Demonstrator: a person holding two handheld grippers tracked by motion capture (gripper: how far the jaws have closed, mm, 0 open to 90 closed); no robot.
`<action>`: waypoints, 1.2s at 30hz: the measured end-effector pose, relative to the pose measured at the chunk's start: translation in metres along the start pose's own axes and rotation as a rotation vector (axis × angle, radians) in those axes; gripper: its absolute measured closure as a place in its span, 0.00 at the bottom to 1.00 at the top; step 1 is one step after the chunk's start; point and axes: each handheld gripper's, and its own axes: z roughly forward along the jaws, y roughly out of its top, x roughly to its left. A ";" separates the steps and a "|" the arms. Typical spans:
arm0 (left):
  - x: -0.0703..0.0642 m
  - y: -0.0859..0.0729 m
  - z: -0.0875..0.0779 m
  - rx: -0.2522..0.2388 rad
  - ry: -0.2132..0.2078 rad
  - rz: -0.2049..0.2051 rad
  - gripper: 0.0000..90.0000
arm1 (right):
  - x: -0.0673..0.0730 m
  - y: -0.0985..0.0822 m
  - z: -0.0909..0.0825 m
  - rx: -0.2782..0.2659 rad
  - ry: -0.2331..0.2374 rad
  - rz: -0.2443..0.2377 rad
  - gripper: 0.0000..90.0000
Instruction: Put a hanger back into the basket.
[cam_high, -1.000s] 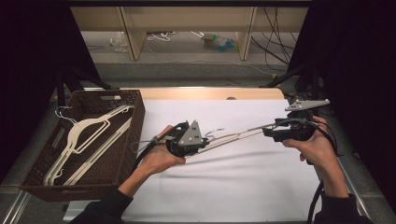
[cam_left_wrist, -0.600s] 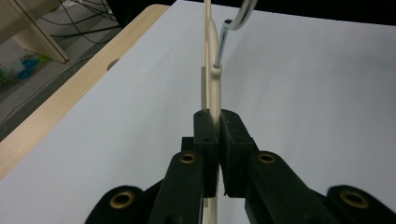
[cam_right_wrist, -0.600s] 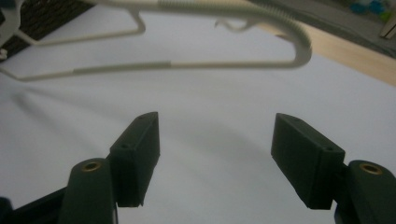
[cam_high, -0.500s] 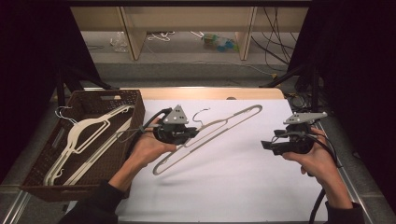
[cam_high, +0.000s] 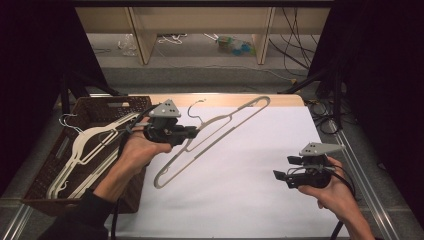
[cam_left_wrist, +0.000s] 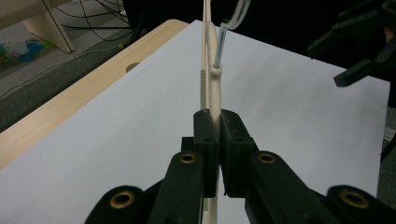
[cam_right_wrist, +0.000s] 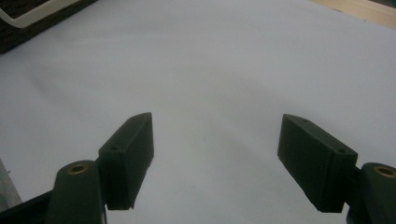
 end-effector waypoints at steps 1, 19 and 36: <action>0.000 0.000 0.000 0.000 0.000 0.000 0.96 | 0.001 -0.004 0.000 -0.009 -0.002 -0.003 0.31; 0.018 0.012 -0.056 -0.043 -0.008 -0.096 0.96 | 0.021 -0.020 0.004 -0.028 0.087 -0.024 0.30; 0.058 0.000 -0.134 -0.069 0.113 -0.156 0.96 | 0.029 -0.023 0.010 -0.010 0.089 -0.041 0.26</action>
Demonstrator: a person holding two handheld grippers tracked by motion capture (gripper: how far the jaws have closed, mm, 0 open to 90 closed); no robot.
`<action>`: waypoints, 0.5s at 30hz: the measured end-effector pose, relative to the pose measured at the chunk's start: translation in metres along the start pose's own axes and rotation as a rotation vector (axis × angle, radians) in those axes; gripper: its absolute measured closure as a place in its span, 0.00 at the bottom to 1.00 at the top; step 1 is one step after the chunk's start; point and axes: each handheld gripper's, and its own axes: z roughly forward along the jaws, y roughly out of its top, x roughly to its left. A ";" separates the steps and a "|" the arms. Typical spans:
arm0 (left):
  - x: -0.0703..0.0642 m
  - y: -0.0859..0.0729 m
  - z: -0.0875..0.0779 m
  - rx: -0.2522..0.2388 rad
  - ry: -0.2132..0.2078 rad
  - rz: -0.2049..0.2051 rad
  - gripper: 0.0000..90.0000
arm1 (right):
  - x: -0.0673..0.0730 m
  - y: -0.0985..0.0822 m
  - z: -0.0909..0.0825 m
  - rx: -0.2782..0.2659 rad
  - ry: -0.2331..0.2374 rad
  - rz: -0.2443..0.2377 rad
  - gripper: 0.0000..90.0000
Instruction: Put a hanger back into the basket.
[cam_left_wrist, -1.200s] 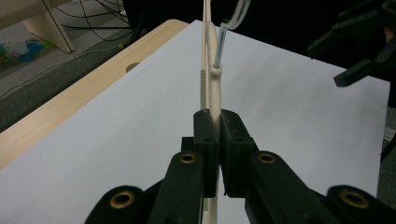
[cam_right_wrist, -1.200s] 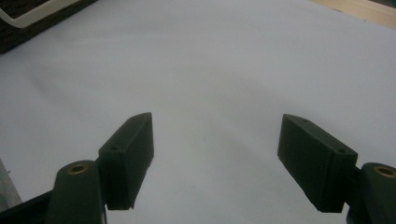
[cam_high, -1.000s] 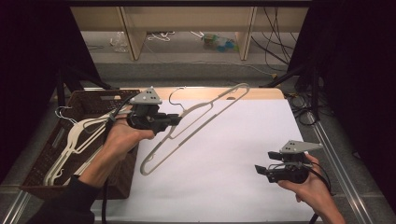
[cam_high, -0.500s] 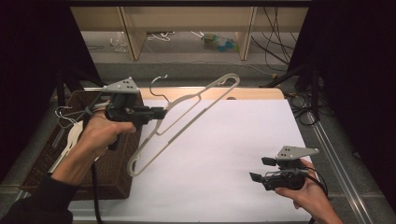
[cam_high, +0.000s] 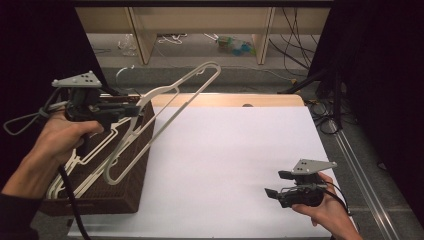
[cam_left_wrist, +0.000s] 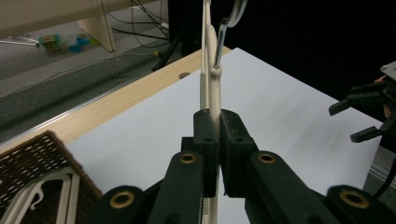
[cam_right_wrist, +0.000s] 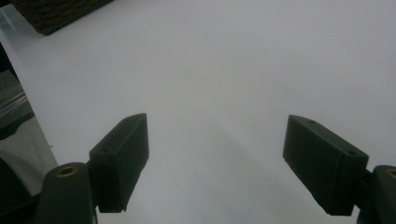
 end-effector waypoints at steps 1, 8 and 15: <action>0.002 -0.001 -0.002 -0.013 0.004 -0.010 0.96 | 0.001 0.000 -0.001 0.005 -0.002 0.004 0.25; 0.022 -0.006 -0.019 -0.014 0.039 -0.034 0.96 | 0.002 -0.002 0.000 -0.004 -0.009 -0.011 0.26; 0.045 -0.014 -0.030 -0.013 0.049 -0.059 0.96 | 0.002 -0.003 -0.002 0.000 -0.002 0.002 0.26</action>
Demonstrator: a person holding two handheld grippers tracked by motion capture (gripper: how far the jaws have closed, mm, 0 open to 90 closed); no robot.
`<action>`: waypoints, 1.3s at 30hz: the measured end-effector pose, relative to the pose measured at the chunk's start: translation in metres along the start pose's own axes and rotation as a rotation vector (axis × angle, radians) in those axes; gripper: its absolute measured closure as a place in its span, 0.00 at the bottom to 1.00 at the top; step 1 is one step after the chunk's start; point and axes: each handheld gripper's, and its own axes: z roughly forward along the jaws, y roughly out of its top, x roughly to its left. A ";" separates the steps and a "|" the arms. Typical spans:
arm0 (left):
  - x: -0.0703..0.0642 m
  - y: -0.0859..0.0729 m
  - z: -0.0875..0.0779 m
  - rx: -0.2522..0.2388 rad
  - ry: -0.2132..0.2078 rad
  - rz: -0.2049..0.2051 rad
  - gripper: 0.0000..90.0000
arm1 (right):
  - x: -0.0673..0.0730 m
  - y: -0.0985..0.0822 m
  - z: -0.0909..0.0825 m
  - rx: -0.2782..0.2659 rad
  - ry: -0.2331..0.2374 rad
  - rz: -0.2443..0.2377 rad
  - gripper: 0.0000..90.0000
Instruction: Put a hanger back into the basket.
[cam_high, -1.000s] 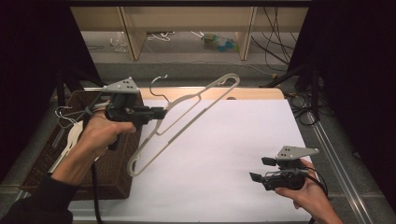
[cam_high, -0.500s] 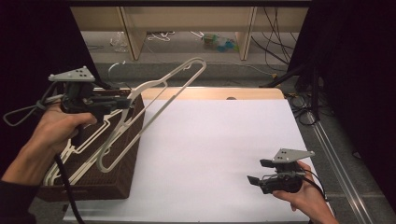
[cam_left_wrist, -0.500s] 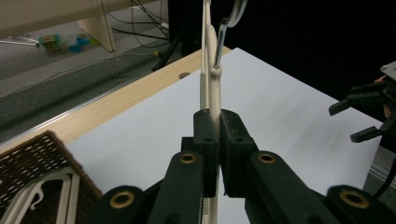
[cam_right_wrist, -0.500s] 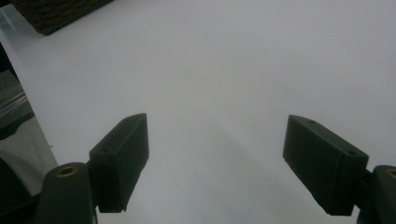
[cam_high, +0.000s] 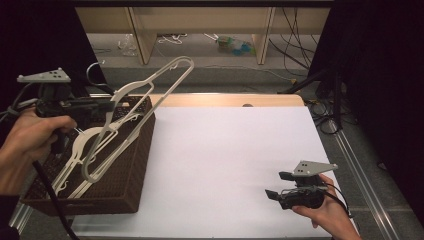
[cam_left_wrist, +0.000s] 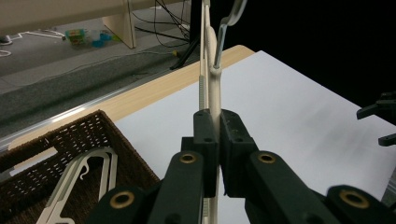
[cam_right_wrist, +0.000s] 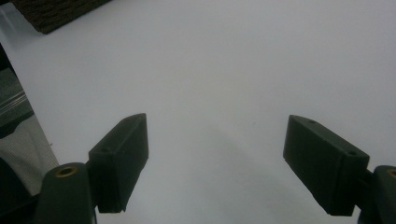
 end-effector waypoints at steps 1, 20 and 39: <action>0.006 -0.002 -0.002 -0.003 -0.012 -0.011 0.96 | 0.000 0.000 0.000 0.000 0.001 0.000 0.26; 0.075 -0.045 -0.016 -0.002 0.037 -0.138 0.96 | 0.000 -0.001 -0.002 -0.003 -0.004 -0.001 0.26; 0.112 -0.084 -0.018 0.060 0.064 -0.161 0.96 | -0.001 -0.001 -0.004 -0.013 -0.007 -0.004 0.26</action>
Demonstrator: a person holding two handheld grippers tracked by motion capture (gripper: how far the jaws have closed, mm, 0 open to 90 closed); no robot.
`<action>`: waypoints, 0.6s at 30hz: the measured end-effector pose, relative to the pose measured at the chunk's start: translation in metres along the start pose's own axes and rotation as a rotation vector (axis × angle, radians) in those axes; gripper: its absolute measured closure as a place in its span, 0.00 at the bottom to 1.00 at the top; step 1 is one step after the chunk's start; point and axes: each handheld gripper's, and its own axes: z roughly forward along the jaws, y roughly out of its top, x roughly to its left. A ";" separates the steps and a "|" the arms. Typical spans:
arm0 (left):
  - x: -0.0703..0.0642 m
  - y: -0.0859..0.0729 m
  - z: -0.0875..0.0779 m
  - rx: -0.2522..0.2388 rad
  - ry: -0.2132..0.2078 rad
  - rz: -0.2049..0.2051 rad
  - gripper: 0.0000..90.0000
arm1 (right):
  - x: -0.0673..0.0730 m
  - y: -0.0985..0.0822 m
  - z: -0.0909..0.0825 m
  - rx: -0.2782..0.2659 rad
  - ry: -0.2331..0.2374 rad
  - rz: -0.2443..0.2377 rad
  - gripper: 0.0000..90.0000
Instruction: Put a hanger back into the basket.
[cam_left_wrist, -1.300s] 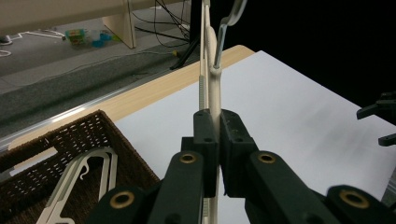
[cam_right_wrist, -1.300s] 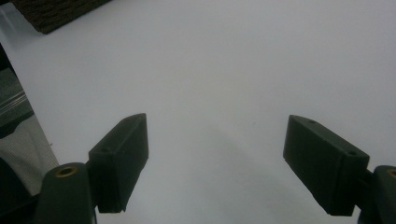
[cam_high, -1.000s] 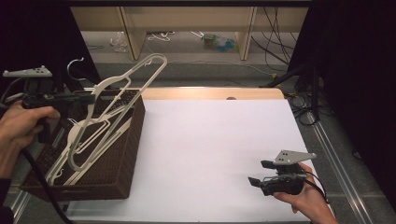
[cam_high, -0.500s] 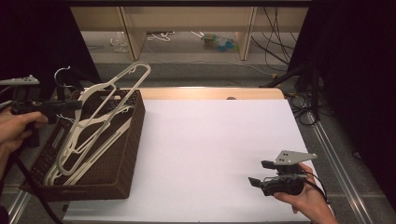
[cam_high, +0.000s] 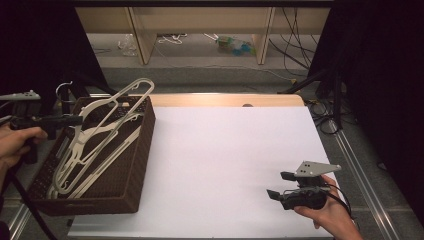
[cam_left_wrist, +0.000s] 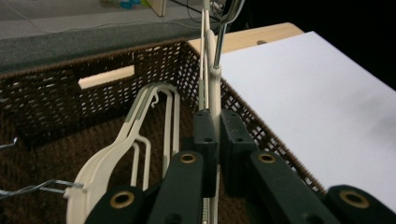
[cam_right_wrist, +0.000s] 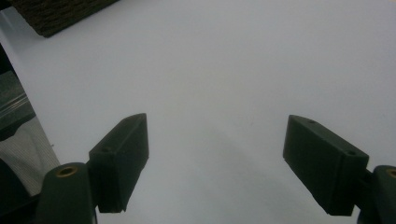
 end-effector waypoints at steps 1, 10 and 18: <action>0.003 -0.002 0.000 0.005 0.001 -0.007 0.96 | 0.000 0.000 0.000 0.000 0.001 0.003 0.26; 0.019 -0.019 -0.004 0.032 0.001 -0.032 0.96 | 0.001 0.000 0.001 0.006 0.006 0.006 0.26; 0.029 -0.034 0.001 0.086 0.016 -0.068 0.96 | 0.001 0.000 0.001 -0.001 0.007 -0.001 0.26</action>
